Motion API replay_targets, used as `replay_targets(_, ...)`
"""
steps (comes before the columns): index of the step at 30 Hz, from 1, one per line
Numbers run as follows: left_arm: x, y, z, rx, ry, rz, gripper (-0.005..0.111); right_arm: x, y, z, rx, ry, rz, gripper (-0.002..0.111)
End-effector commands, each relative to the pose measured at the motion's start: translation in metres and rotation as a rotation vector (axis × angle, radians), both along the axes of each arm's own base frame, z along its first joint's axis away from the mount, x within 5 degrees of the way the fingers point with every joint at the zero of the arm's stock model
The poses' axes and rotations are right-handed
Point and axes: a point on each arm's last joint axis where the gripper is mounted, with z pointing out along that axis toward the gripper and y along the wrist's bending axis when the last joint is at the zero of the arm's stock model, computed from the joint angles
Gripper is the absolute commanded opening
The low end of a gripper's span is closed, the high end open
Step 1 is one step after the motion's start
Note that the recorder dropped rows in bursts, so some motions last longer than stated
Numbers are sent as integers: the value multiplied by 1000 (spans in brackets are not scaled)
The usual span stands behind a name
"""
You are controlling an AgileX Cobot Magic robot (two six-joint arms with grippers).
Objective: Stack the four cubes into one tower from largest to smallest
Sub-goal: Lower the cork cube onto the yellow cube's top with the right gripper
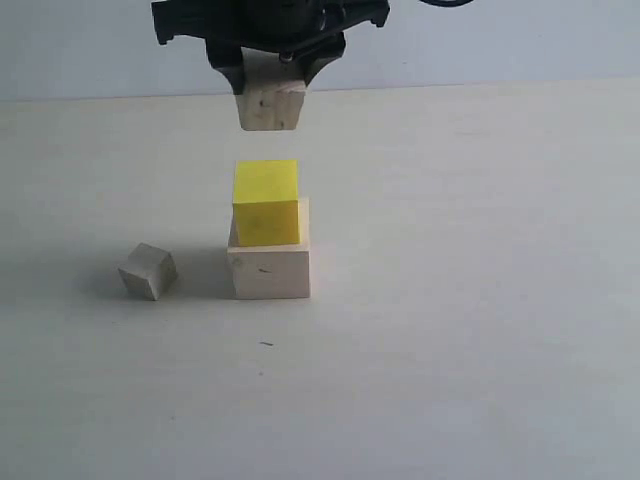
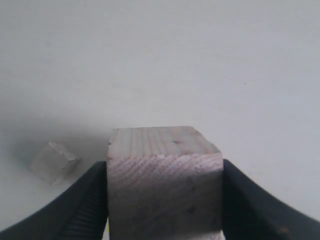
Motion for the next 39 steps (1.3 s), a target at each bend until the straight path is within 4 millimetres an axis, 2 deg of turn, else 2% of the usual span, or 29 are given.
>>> replay_targets(1, 0, 0, -1, 7, 1, -1, 0, -7, 5, 6, 92, 57, 8, 0)
replay_targets(11, 0, 0, -1, 6, -1, -1, 0, -8, 6, 6, 93, 65, 31, 0)
replay_targets(16, 1, 0, 0, 2, -8, 0, 0, 1, 5, -6, 22, 33, 15, 0)
replay_targets(22, 1, 0, 0, 3, -7, 0, 0, -1, 11, -14, 57, 89, 19, 0)
replay_targets(27, 1, 0, 0, 4, -5, 0, 0, -3, 11, -9, 72, 91, 32, 0)
replay_targets(34, 1, 0, 0, 4, -5, 0, 0, -12, 3, 7, 85, 69, 55, 0)
replay_targets(39, 1, 0, 0, 3, -7, 0, 0, -21, -7, 4, 55, 92, 46, 0)
